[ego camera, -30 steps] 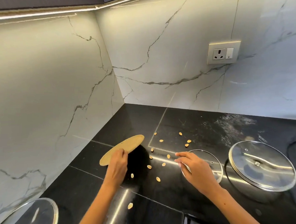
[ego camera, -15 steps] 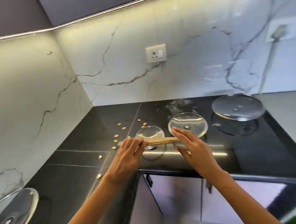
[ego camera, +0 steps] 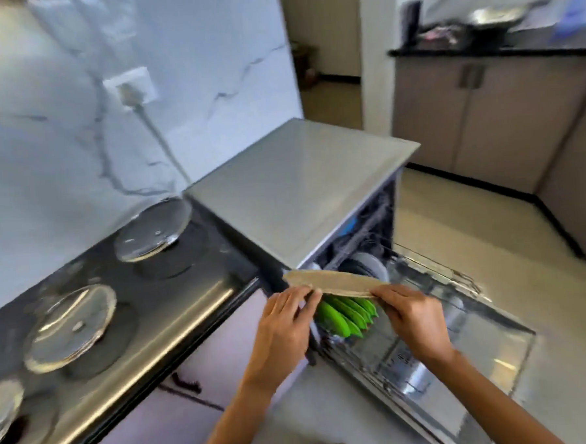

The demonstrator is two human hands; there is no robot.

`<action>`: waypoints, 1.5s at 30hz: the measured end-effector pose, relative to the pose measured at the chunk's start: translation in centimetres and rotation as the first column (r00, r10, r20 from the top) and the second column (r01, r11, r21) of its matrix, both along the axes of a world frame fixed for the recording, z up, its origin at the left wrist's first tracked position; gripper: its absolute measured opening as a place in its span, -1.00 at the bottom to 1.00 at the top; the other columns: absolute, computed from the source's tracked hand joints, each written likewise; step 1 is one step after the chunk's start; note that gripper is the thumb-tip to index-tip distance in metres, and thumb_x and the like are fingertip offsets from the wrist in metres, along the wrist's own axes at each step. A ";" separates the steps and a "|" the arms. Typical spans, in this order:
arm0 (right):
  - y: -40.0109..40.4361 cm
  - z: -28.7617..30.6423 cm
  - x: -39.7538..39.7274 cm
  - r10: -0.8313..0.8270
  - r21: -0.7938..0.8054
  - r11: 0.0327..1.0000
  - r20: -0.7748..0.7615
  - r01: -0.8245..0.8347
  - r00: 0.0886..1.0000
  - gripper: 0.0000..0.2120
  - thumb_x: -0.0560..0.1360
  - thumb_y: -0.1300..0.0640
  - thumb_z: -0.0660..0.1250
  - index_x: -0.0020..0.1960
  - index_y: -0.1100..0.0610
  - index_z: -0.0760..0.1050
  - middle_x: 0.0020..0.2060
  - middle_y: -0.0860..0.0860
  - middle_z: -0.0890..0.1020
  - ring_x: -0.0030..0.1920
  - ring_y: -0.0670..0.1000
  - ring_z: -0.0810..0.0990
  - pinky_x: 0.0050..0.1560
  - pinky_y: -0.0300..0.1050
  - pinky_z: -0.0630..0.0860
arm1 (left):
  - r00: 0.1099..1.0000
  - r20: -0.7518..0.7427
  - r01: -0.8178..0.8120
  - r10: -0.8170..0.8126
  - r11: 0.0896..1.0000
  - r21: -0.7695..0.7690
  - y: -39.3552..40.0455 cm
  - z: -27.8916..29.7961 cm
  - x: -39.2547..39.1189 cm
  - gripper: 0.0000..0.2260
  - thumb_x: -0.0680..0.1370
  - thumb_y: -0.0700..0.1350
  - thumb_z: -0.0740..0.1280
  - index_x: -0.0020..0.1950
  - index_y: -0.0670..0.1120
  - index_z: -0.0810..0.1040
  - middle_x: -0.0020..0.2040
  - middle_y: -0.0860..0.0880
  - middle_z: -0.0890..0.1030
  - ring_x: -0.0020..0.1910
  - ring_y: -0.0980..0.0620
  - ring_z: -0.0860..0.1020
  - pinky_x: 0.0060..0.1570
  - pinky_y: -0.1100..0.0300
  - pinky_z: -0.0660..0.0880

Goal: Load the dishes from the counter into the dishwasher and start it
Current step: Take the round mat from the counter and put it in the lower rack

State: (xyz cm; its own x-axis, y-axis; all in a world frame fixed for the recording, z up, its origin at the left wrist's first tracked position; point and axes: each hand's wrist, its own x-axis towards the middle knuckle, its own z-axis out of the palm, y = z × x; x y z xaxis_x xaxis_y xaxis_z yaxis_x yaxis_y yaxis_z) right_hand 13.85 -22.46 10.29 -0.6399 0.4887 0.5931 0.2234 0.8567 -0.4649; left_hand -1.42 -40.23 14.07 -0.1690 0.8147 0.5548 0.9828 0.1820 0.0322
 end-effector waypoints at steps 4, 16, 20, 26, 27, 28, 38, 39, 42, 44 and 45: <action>6.5 -5.6 4.8 -0.287 -0.119 0.947 0.097 0.297 0.953 -0.85 0.38 0.23 0.45 -0.06 0.09 0.66 -0.20 0.00 0.70 -0.32 0.08 0.67 -0.49 -0.14 0.49 | 0.980 0.170 0.138 -0.104 0.970 -0.202 9.4 -5.6 1.5 -0.69 0.51 -0.23 0.23 0.22 -0.23 0.57 0.19 -0.16 0.55 0.12 -0.11 0.51 0.12 0.03 0.43; 20.9 -21.6 1.1 -0.505 -0.254 0.777 0.295 0.576 0.811 -0.77 0.27 0.33 0.54 -0.11 0.17 0.66 -0.35 -0.02 0.66 -0.49 -0.18 0.44 -0.43 -0.45 0.32 | 0.923 0.371 0.164 0.100 0.770 -0.616 29.7 -27.0 -5.0 -0.67 0.54 -0.11 0.14 0.20 -0.15 0.59 0.25 -0.10 0.56 0.22 -0.07 0.53 0.19 -0.03 0.49; 26.1 -26.8 -2.9 -0.509 -0.279 0.767 0.283 0.577 0.813 -0.81 0.29 0.32 0.52 -0.11 0.18 0.66 -0.30 0.00 0.68 -0.45 -0.17 0.51 -0.41 -0.39 0.40 | 0.931 0.353 0.181 0.087 0.733 -0.656 35.6 -33.1 -7.8 -0.70 0.47 -0.17 0.38 0.19 -0.19 0.59 0.22 -0.14 0.58 0.19 -0.10 0.56 0.17 -0.05 0.50; 33.3 -34.6 -7.9 -0.520 -0.352 0.730 0.271 0.586 0.810 -0.80 0.33 0.34 0.49 -0.07 0.16 0.66 -0.32 0.02 0.68 -0.45 -0.01 0.59 -0.45 -0.21 0.46 | 0.950 0.290 0.161 0.114 0.616 -0.771 44.1 -40.6 -10.7 -0.51 0.53 -0.13 0.36 0.40 -0.26 0.37 0.42 -0.22 0.34 0.37 -0.18 0.39 0.32 -0.18 0.33; 34.3 -35.5 -8.6 -0.515 -0.371 0.726 0.264 0.579 0.815 -0.80 0.34 0.34 0.49 -0.07 0.16 0.66 -0.32 0.03 0.68 -0.44 0.01 0.59 -0.45 -0.21 0.46 | 0.971 0.220 0.132 0.093 0.558 -0.819 45.2 -41.6 -11.0 -0.50 0.61 -0.06 0.21 0.49 -0.22 0.20 0.51 -0.18 0.15 0.47 -0.14 0.22 0.43 -0.15 0.15; 35.2 -36.4 -9.1 -0.511 -0.389 0.724 0.253 0.570 0.822 -0.80 0.34 0.34 0.48 -0.07 0.15 0.66 -0.33 0.03 0.68 -0.44 0.03 0.60 -0.44 -0.21 0.46 | 0.986 0.152 0.098 0.068 0.504 -0.858 46.3 -42.6 -11.4 -0.49 0.65 -0.01 0.08 0.54 -0.17 0.05 0.54 -0.14 -0.01 0.52 -0.11 0.05 0.47 -0.12 -0.03; 40.7 -41.2 -12.2 -0.332 -0.562 0.669 0.360 0.487 0.872 -0.85 0.43 0.13 0.43 -0.02 -0.02 0.65 -0.32 0.01 0.68 -0.25 0.06 0.65 -0.28 -0.09 0.51 | 0.997 -0.064 -0.059 -0.035 0.125 -0.990 50.9 -46.7 -13.4 -0.48 0.65 0.07 -0.01 0.56 -0.10 0.01 0.57 -0.11 -0.05 0.53 -0.10 -0.06 0.44 -0.14 -0.19; 41.1 -41.2 -12.6 -0.299 -0.585 0.661 0.370 0.471 0.880 -0.85 0.44 0.11 0.42 0.00 -0.02 0.65 -0.29 0.00 0.69 -0.22 0.05 0.65 -0.25 -0.09 0.52 | 0.998 -0.058 -0.055 -0.016 0.125 -0.991 50.7 -46.5 -13.3 -0.49 0.65 0.07 0.00 0.55 -0.10 0.06 0.56 -0.11 0.00 0.53 -0.10 -0.01 0.44 -0.13 -0.17; 42.0 -41.2 -13.9 -0.225 -0.621 0.647 0.398 0.442 0.889 -0.81 0.45 0.06 0.41 0.06 -0.01 0.64 -0.17 -0.02 0.71 -0.11 0.01 0.66 -0.16 -0.12 0.53 | 0.998 -0.042 -0.048 0.046 0.143 -0.989 49.7 -45.6 -12.8 -0.49 0.64 0.11 0.00 0.53 -0.10 0.15 0.55 -0.11 0.08 0.52 -0.11 0.05 0.45 -0.12 -0.16; 42.5 -41.3 -14.9 -0.172 -0.638 0.648 0.410 0.416 0.896 -0.79 0.47 0.06 0.39 0.10 0.02 0.63 -0.14 -0.01 0.71 -0.11 0.00 0.65 -0.17 -0.18 0.49 | 0.996 -0.015 -0.027 0.089 0.138 -0.990 49.1 -45.4 -12.8 -0.48 0.64 0.13 -0.02 0.54 -0.08 0.12 0.56 -0.11 0.03 0.53 -0.09 0.01 0.45 -0.11 -0.19; 42.8 -41.3 -15.4 -0.148 -0.640 0.654 0.415 0.404 0.898 -0.78 0.47 0.06 0.39 0.11 0.02 0.62 -0.15 -0.01 0.70 -0.12 0.00 0.65 -0.18 -0.20 0.47 | 0.995 0.000 -0.014 0.105 0.130 -0.991 48.9 -45.4 -12.9 -0.48 0.65 0.14 -0.04 0.55 -0.08 0.10 0.56 -0.10 0.00 0.53 -0.08 -0.02 0.45 -0.11 -0.21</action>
State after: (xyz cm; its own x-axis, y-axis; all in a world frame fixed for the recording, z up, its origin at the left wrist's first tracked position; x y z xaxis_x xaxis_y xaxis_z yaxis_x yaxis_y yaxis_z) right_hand -1.54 20.32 -31.01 -0.4817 0.8544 -0.1946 0.6284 0.1820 -0.7563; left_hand -14.33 8.70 -31.31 -0.2368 0.6349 -0.7354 0.9716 0.1581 -0.1763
